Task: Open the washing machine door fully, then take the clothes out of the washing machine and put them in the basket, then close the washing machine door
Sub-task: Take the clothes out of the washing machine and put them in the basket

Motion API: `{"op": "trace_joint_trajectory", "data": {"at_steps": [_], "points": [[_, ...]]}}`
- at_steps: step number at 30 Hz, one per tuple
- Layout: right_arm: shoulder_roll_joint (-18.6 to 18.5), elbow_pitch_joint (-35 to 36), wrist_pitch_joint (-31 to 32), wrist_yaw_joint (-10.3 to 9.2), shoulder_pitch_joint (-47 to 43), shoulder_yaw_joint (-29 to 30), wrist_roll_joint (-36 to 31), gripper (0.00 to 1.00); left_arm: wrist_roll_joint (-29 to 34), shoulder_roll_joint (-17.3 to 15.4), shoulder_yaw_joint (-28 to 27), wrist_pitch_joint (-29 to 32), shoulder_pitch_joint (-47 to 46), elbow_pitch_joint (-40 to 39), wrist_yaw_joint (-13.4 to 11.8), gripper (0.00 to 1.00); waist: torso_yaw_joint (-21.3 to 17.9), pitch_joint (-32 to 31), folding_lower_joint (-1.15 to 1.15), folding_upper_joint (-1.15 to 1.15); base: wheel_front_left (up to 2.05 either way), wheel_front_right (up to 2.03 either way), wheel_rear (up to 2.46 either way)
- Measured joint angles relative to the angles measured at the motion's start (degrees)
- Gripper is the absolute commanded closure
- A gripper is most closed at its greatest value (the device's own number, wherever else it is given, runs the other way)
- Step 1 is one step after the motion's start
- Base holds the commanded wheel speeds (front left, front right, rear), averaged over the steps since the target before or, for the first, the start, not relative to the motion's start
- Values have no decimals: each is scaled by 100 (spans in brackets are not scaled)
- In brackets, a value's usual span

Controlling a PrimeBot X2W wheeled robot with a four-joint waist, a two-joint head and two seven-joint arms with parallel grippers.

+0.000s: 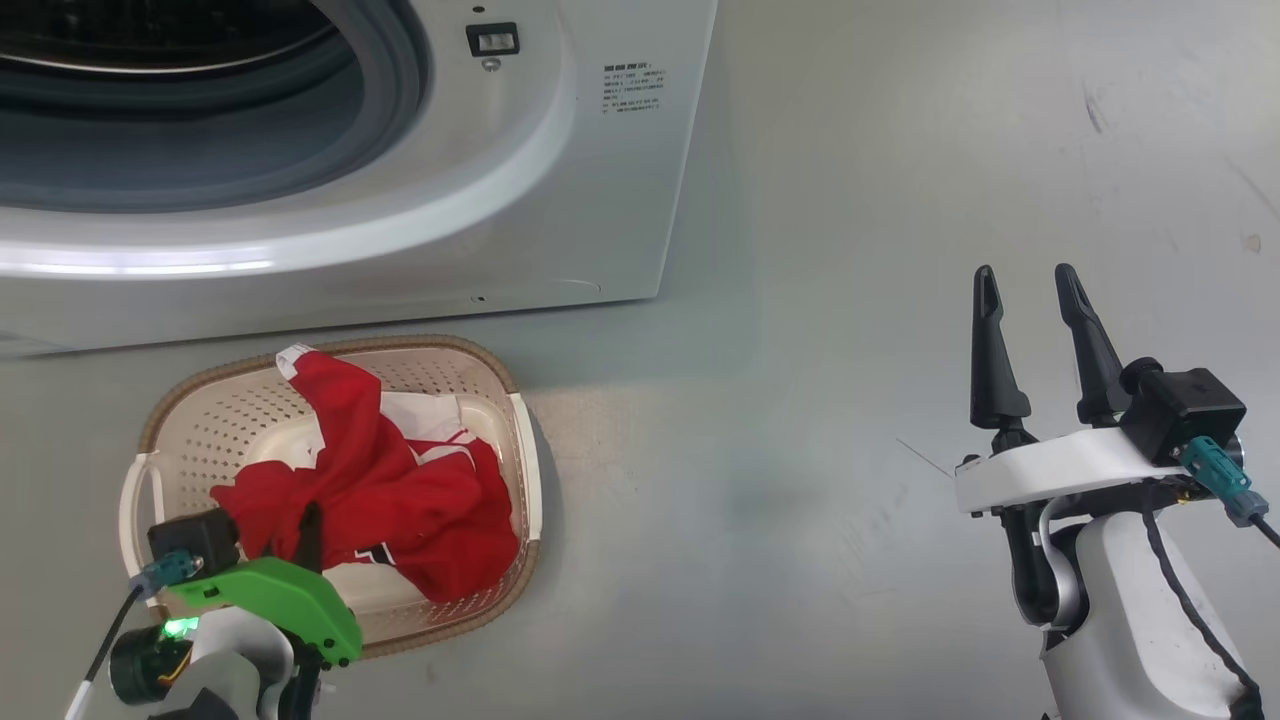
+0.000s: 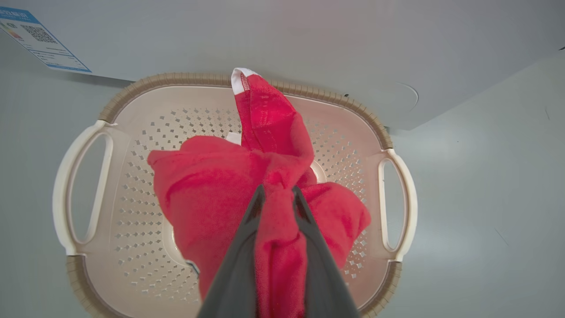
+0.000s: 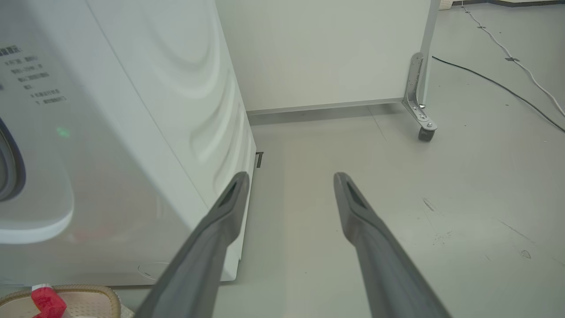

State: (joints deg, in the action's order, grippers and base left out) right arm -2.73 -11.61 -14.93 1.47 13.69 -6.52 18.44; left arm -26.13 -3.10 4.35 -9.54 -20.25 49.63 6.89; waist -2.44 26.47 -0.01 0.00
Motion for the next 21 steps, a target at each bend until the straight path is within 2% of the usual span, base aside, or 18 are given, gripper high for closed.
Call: {"op": "trace_joint_trajectory", "data": {"at_steps": [17,18,19,20,21], "points": [[0,405,-1,-1,284,57,-140,0,89,-188,77,230,-878,522,-4,100,-234,1162,0,0,0,0,0],[0,414,0,-1,303,57,-140,0,102,-190,89,189,-928,526,-4,67,-249,1225,1,0,0,0,0],[0,419,0,-1,337,64,-143,0,105,-193,105,130,-973,530,-4,6,-264,1287,1,0,0,0,0],[1,428,0,-1,361,81,-147,0,112,-196,119,101,-1022,548,-4,0,-278,1344,1,0,0,0,0],[2,431,-1,-1,372,103,-147,0,135,-194,133,77,-1057,567,-4,0,-291,1394,1,0,0,0,0]]}}
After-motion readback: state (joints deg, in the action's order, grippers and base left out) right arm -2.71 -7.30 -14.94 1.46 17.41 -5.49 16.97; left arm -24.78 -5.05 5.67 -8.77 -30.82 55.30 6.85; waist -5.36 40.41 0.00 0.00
